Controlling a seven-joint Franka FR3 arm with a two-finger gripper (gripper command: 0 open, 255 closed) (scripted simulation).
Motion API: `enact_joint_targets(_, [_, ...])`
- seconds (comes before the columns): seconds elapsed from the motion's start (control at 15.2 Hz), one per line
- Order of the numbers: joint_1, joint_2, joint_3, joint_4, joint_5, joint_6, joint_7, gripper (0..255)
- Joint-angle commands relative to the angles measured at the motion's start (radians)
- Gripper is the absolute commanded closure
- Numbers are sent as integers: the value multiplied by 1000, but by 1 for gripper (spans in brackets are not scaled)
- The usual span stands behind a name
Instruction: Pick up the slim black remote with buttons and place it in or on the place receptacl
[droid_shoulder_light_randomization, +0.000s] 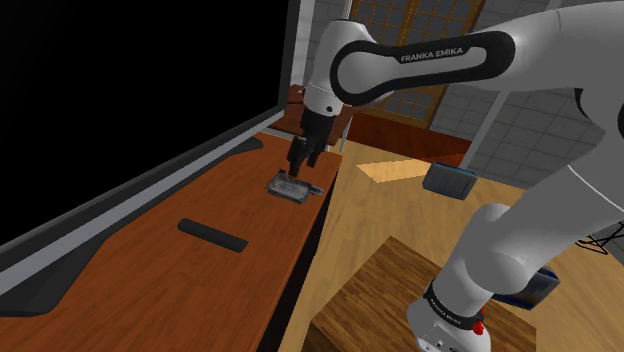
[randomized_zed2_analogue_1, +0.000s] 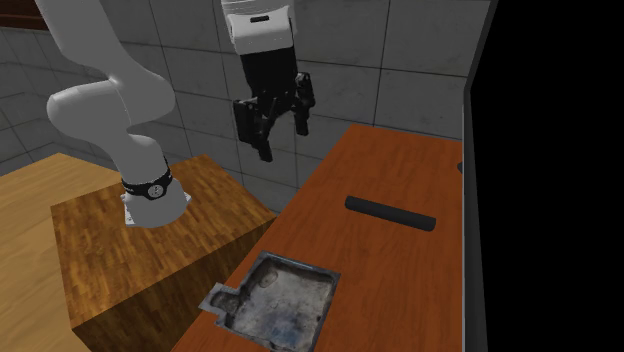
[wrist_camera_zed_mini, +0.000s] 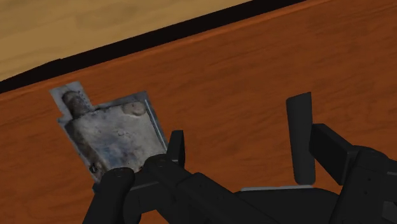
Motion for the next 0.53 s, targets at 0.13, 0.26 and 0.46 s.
enact_joint_targets(0.13, [20,132,50,50,-15,68,39,0])
enact_joint_targets(0.26, [30,203,73,88,-30,94,61,0])
enact_joint_targets(0.46, [47,312,102,152,-62,126,98,0])
